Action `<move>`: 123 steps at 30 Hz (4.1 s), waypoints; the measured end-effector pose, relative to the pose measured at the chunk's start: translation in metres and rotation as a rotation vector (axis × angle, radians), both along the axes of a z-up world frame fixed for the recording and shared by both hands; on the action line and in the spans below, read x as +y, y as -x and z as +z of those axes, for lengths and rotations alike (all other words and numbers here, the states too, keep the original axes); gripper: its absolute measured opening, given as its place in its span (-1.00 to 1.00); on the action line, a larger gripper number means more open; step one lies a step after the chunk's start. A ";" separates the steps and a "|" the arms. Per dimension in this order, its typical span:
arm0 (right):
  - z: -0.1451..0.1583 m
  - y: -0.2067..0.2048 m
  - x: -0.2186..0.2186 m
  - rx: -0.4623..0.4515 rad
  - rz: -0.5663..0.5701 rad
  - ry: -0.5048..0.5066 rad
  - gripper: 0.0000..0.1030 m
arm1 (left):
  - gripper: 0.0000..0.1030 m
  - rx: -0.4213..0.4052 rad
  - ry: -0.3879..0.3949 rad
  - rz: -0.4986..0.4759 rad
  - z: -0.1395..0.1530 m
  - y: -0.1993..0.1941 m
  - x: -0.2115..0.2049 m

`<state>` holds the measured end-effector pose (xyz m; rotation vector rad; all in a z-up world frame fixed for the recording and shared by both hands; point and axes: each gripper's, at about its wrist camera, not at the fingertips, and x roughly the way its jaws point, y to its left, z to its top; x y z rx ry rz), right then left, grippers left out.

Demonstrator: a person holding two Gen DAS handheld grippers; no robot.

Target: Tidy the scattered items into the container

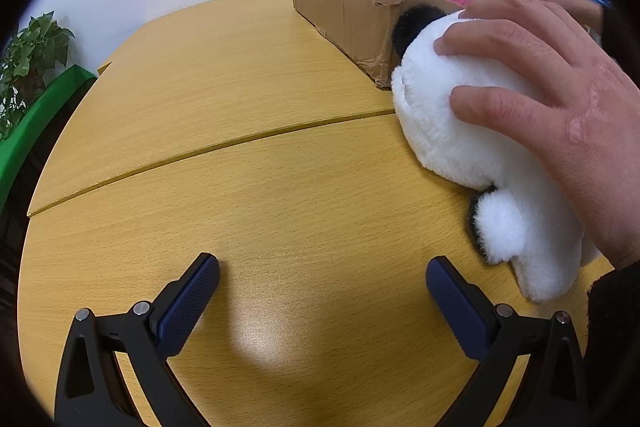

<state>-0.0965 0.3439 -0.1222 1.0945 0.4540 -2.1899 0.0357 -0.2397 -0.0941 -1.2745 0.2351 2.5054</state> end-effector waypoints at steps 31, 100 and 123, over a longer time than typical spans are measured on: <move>0.000 0.000 0.000 0.000 0.000 0.000 1.00 | 1.00 0.000 0.000 -0.001 -0.002 0.000 0.001; 0.002 0.001 0.001 0.000 0.002 0.000 1.00 | 1.00 0.001 0.001 0.004 -0.001 -0.003 0.003; 0.002 0.001 0.002 0.000 0.002 0.000 1.00 | 1.00 0.001 0.001 0.008 0.001 -0.007 0.004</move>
